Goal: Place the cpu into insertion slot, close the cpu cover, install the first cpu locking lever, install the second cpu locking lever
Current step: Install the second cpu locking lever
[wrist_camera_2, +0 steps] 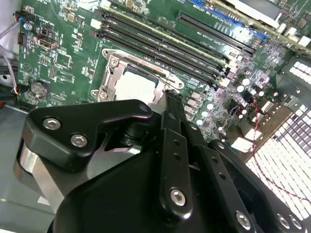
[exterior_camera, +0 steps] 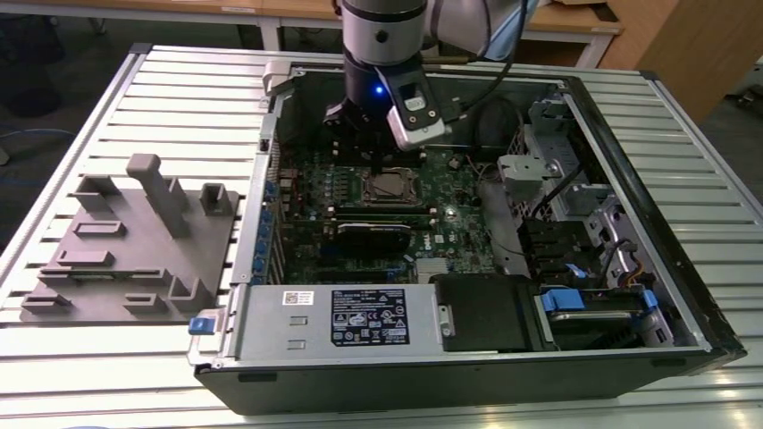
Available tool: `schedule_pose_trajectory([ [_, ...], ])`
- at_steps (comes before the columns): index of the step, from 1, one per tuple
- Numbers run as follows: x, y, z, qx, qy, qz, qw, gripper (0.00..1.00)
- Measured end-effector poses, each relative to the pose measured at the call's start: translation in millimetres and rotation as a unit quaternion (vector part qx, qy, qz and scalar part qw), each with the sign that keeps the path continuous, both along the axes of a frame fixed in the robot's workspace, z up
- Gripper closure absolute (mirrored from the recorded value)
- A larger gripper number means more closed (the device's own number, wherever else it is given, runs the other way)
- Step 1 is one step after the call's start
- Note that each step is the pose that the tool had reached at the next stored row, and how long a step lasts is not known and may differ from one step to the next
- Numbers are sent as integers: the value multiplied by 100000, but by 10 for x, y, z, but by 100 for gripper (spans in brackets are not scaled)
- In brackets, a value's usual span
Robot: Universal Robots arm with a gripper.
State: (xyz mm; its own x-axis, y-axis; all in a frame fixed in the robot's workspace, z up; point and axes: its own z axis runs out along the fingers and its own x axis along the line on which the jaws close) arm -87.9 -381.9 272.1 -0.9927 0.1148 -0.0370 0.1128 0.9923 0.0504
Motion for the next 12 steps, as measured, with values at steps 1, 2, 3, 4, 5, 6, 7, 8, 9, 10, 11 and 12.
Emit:
schedule_pose_trajectory([
  [1, 4, 0, -10, -2, 58, -6, 100000, 90],
  [2, 9, 0, -23, -1, 105, -5, 100000, 90],
  [3, 11, 0, -35, -7, 128, -7, 100000, 90],
  [4, 12, 0, -51, -5, 134, -11, 100000, 90],
  [5, 16, 0, -69, -4, 142, -4, 100000, 90],
  [6, 18, 0, -89, -4, 149, -4, 100000, 90],
  [7, 20, 0, -107, -2, 150, -10, 100000, 90],
  [8, 21, 1, -125, 1, 150, -10, 100000, 90],
  [9, 21, 0, -136, 2, 151, -12, 100000, 90],
  [10, 21, 0, -141, -3, 153, -8, 100000, 90],
  [11, 22, 0, -146, -5, 156, -6, 100000, 90],
  [12, 22, 0, -153, -5, 157, -6, 100000, 90],
])
